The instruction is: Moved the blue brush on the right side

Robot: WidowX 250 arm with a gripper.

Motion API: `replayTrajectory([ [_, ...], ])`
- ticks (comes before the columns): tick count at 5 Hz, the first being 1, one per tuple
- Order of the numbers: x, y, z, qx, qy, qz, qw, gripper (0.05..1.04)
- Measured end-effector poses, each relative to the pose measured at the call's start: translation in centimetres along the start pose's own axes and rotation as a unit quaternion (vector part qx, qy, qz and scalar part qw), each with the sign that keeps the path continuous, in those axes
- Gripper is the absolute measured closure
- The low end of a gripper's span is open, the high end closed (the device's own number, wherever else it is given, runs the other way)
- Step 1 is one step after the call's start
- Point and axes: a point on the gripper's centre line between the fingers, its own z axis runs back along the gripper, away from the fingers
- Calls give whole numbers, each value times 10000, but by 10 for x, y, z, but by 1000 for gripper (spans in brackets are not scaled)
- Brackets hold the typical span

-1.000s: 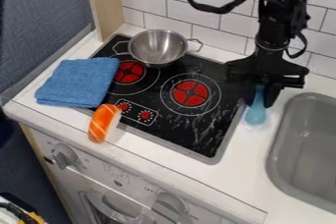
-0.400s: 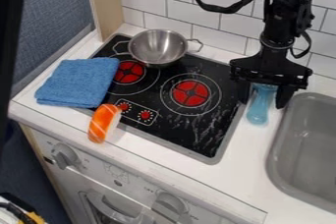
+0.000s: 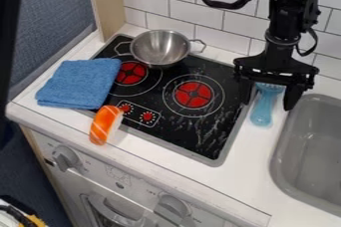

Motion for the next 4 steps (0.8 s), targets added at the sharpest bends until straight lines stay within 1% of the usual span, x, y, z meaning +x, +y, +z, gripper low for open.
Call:
replayTrajectory([
  [1, -1, 13, 19, 170, 125, 9, 9998, 83],
  [2, 2, 33, 37, 513, 300, 38, 9982, 83],
  [3, 6, 62, 59, 540, 181, 228, 9981, 83],
  [4, 12, 87, 60, 683, 149, 464, 9965, 83],
])
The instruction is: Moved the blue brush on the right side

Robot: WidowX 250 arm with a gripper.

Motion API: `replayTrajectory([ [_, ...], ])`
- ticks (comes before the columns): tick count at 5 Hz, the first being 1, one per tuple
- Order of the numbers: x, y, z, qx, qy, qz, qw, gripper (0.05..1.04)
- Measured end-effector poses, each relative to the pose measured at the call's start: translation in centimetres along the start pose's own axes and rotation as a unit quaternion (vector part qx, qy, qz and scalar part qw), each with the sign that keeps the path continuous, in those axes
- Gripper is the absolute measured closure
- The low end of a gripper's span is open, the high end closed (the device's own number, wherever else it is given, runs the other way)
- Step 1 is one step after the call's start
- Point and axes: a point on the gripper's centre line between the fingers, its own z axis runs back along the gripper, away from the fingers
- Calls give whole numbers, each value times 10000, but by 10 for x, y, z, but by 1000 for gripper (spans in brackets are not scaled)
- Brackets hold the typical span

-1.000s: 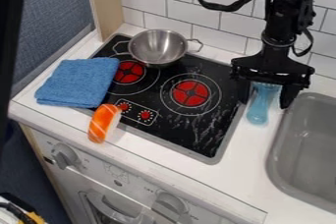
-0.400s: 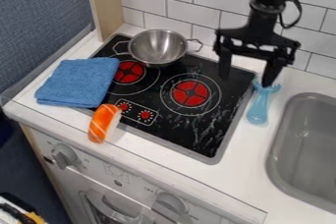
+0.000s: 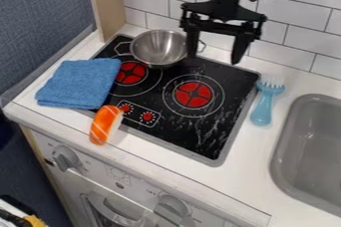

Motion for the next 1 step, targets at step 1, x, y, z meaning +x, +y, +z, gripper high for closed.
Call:
replayTrajectory([
  [1, 3, 24, 0, 180, 128, 72, 9997, 83],
])
